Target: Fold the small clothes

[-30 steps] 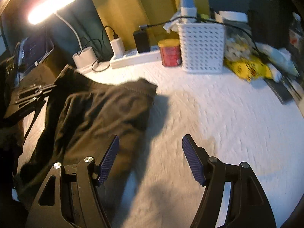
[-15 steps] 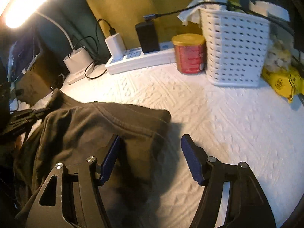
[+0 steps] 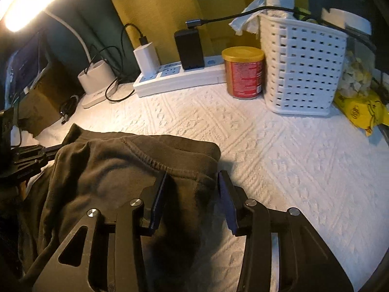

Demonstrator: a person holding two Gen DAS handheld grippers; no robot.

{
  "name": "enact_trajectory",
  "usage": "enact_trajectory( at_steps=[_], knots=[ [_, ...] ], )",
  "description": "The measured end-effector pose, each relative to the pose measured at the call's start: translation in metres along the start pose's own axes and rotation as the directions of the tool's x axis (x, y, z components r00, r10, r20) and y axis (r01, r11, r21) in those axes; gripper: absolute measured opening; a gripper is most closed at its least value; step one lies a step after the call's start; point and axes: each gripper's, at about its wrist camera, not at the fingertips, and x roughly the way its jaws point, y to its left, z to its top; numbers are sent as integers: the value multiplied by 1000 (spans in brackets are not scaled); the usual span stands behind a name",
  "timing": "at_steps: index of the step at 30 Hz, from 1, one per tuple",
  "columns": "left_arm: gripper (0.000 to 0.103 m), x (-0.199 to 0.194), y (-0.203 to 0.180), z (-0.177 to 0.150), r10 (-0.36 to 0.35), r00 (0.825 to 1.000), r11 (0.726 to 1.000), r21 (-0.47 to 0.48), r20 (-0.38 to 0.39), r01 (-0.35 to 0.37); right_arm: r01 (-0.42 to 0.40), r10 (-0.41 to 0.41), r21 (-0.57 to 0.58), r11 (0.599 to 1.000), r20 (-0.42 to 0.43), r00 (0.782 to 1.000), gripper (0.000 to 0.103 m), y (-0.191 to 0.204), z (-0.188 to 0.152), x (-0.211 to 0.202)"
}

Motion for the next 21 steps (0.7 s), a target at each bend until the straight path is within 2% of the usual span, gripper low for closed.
enact_trajectory(
  at_steps=[2,5,8,10,21],
  knots=[
    [4,-3,2,-1,9,1000,1000,-15,-5,-9,13,-13,4,1000,4,1000,45,1,-3,-5],
    [12,-9,4,-2,46,999,999,-19,-9,-47,15,-15,3,1000,9,1000,45,5,-10,-13],
    [31,-19,6,-3,55,998,998,-29,3,-55,15,-15,-1,1000,17,1000,45,9,-16,-22],
    [48,-27,4,-6,44,999,998,-35,17,-43,14,-14,-2,1000,22,1000,45,11,-20,-29],
    [50,-58,-17,-29,2,999,1000,-3,37,-2,21,-20,-15,1000,38,999,45,26,-49,-55]
  ],
)
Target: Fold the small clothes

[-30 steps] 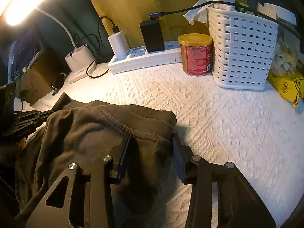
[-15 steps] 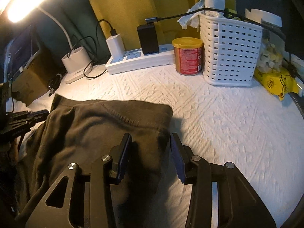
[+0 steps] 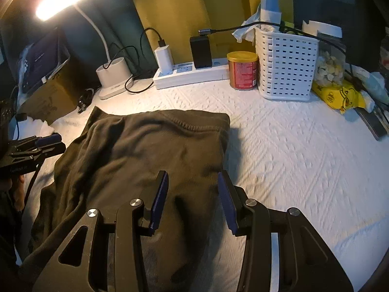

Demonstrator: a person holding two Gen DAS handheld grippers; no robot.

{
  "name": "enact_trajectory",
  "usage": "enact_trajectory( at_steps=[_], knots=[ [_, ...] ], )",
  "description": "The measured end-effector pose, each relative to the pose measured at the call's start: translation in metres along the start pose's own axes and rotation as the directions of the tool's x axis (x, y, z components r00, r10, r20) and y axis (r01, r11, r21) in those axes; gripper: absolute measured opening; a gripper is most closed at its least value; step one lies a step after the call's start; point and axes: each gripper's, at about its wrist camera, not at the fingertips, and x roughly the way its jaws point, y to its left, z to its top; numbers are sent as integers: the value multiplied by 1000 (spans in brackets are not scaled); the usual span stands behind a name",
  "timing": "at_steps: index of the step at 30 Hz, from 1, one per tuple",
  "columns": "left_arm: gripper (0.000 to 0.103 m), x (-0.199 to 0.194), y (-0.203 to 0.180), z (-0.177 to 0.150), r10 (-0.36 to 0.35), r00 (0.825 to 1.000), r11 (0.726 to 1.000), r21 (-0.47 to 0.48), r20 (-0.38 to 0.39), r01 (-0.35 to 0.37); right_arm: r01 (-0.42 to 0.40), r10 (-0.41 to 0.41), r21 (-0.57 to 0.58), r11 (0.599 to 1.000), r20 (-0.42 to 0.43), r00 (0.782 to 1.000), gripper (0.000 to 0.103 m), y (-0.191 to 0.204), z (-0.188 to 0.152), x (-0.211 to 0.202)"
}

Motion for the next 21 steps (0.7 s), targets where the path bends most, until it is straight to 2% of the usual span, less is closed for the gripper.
enact_trajectory(
  at_steps=[10,17,21],
  knots=[
    [50,-25,-18,-33,-48,999,999,8,8,48,10,-10,-17,1000,8,1000,45,13,-26,-27],
    [50,-46,-46,-60,-101,995,993,65,7,100,14,-14,-10,1000,3,1000,45,14,-46,-42],
    [50,-48,-56,-72,-133,991,989,64,-7,133,13,-13,-8,1000,0,1000,45,13,-56,-50]
  ],
)
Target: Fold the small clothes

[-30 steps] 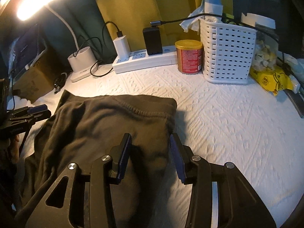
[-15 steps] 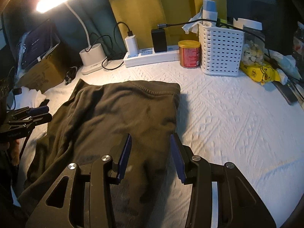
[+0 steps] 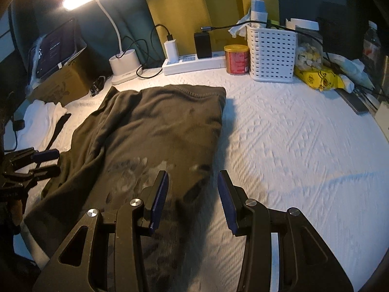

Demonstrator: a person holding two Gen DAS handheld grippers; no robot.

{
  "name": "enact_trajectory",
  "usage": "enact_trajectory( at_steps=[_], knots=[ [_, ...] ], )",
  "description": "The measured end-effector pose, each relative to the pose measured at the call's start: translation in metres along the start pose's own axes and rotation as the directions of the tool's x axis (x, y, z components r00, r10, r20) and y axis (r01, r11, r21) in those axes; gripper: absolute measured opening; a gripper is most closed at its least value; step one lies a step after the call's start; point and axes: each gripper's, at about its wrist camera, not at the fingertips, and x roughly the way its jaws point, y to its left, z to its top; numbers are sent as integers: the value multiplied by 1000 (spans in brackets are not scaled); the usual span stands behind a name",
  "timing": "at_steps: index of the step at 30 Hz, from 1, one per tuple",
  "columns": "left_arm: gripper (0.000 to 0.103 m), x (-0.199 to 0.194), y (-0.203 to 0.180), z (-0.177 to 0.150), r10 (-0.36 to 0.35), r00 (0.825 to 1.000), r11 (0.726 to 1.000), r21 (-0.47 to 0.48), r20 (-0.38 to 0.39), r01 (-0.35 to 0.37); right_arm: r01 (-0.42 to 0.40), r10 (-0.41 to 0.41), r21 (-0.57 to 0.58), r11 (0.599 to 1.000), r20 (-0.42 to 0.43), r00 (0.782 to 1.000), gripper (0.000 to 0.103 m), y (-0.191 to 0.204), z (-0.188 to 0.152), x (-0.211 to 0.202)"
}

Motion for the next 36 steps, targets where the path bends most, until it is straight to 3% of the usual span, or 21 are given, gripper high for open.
enact_trajectory(
  at_steps=[14,26,29,30,31,32,33,36],
  knots=[
    [50,-29,-46,-34,-132,991,990,39,-11,132,6,-6,-2,1000,10,1000,45,3,-26,-23],
    [50,-19,-48,-54,-128,990,992,16,-55,129,-5,5,-10,1000,2,1000,45,11,-39,-26],
    [50,-15,-46,-60,-137,990,990,19,-36,138,-8,8,-9,1000,0,1000,45,13,-41,-26],
    [49,-15,-45,-60,-140,990,990,20,-34,140,-9,9,-10,1000,0,1000,45,14,-42,-26],
    [40,-15,-45,-60,-138,990,990,18,-31,138,-10,10,-11,1000,-1,1000,45,14,-42,-26],
    [29,-14,-44,-60,-123,992,992,19,-33,124,-12,12,-11,1000,-2,1000,45,15,-43,-26],
    [11,-15,-44,-60,-106,994,994,19,-34,107,-15,15,-13,1000,-3,1000,45,16,-43,-25],
    [6,-23,-41,-61,-104,994,995,4,-23,104,-19,19,-18,1000,-5,1000,45,20,-44,-24]
  ],
)
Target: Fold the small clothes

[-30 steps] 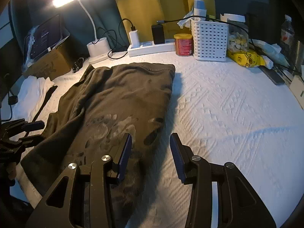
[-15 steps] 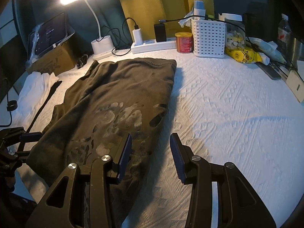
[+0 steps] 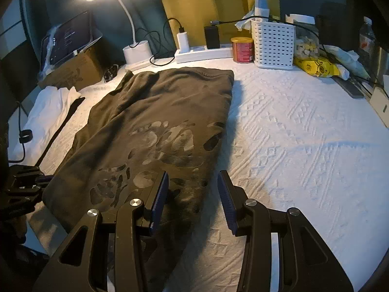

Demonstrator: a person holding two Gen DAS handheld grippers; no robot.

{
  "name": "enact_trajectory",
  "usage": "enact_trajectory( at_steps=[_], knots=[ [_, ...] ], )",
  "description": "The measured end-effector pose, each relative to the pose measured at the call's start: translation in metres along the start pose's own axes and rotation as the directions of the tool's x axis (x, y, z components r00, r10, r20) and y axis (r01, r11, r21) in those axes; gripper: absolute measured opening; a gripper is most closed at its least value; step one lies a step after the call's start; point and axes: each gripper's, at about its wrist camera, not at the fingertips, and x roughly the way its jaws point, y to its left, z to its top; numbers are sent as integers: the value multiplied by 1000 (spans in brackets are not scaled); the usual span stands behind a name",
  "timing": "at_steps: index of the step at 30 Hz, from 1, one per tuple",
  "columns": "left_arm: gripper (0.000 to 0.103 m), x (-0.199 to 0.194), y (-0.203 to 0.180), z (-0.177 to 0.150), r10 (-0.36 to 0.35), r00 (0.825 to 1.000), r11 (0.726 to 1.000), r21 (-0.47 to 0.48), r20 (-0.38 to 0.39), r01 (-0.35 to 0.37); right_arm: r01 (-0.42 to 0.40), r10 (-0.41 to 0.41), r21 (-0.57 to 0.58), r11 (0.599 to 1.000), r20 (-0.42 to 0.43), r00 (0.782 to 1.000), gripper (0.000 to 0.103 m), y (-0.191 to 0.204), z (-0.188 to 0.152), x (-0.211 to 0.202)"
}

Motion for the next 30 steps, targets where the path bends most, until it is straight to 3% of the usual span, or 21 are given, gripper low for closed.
enact_trajectory(
  at_steps=[8,13,17,18,21,22,25,28,29,30],
  knots=[
    [6,-40,9,-17,102,995,994,-39,0,-101,-15,15,-3,1000,-17,1000,45,4,-6,7],
    [8,-36,23,-28,92,994,990,-100,-65,-98,-27,27,-6,1000,-37,999,45,7,-11,11],
    [10,-48,31,-22,81,996,984,-156,-30,-85,-28,28,-7,1000,-39,999,45,8,-14,8],
    [18,-51,30,-19,97,995,983,-154,-18,-99,-27,27,-6,1000,-39,999,45,7,-16,7],
    [68,-57,26,-9,98,995,984,-152,36,-91,-21,21,4,1000,-39,999,45,5,-21,1],
    [71,-58,24,-5,73,995,985,-158,61,-62,-19,19,8,1000,-39,999,45,4,-24,-3],
    [71,-46,15,0,15,998,991,-132,62,-7,-35,36,23,999,-44,998,45,5,-35,-11],
    [67,-27,4,-1,17,1000,998,-68,23,-15,-59,60,25,998,-54,997,45,9,-47,-18],
    [58,-22,2,-2,12,1000,999,-53,9,-12,-66,68,26,997,-57,996,45,11,-51,-20],
    [34,-17,-1,-4,10,1000,999,-38,-16,-11,-73,75,25,997,-58,996,45,13,-55,-22]
  ],
)
